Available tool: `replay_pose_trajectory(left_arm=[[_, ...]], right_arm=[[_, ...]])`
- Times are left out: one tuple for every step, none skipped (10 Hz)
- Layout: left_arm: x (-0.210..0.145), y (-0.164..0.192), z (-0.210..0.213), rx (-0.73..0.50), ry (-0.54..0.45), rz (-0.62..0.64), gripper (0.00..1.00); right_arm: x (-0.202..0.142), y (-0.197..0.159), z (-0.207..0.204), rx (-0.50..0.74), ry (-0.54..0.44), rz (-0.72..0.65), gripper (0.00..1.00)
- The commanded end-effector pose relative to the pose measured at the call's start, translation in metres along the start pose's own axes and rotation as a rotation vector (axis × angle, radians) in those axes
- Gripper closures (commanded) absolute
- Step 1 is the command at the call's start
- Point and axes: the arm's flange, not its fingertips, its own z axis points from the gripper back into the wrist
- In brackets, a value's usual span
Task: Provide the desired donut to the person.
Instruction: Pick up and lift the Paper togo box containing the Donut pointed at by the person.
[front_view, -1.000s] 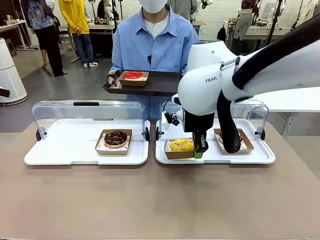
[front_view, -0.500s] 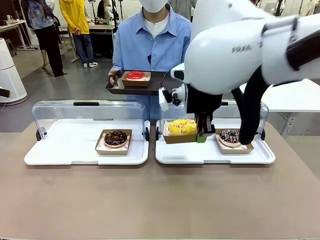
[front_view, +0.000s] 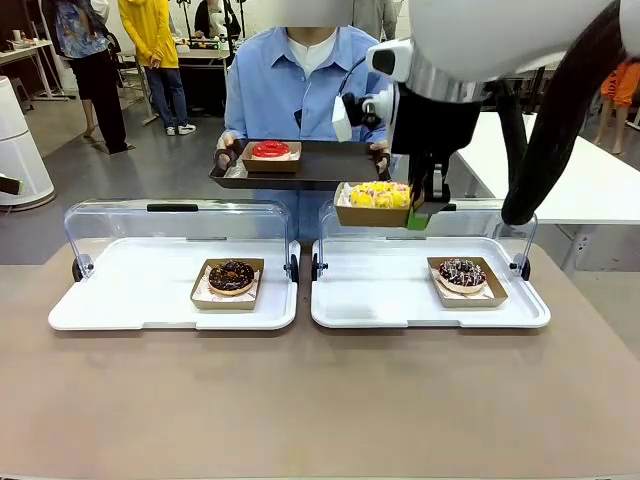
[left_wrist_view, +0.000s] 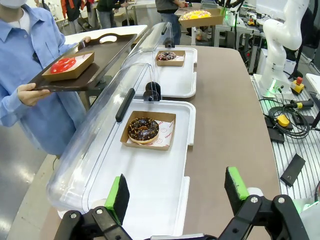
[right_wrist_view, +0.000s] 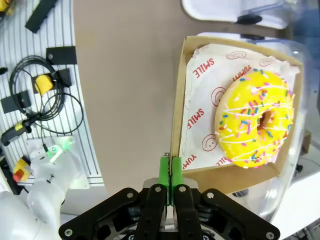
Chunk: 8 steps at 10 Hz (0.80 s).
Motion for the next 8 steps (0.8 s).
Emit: replay_pose_trajectory(left_arm=[[0.001, -0.001, 0.0, 0.016, 0.002, 0.004, 0.0], [0.001, -0.001, 0.0, 0.016, 0.002, 0.004, 0.0], [0.001, -0.001, 0.0, 0.016, 0.002, 0.004, 0.0], [0.001, -0.001, 0.0, 0.016, 0.002, 0.004, 0.0], [0.001, -0.001, 0.0, 0.016, 0.002, 0.004, 0.0], [0.001, -0.001, 0.0, 0.016, 0.002, 0.004, 0.0], [0.001, -0.001, 0.0, 0.016, 0.002, 0.004, 0.0], [0.001, -0.001, 0.0, 0.016, 0.002, 0.004, 0.0]], right_arm=[[-0.002, -0.012, -0.009, 0.035, -0.011, -0.025, 1.0], [-0.004, -0.017, -0.014, 0.046, -0.029, 0.004, 1.0], [-0.004, -0.007, -0.001, 0.007, -0.003, -0.013, 1.0], [-0.004, -0.007, -0.001, 0.007, -0.003, -0.013, 1.0], [-0.004, -0.007, -0.001, 0.007, -0.003, -0.013, 1.0], [-0.004, -0.007, -0.001, 0.007, -0.003, -0.013, 1.0], [-0.004, -0.007, -0.001, 0.007, -0.003, -0.013, 1.0], [-0.004, -0.007, -0.001, 0.007, -0.003, -0.013, 1.0]])
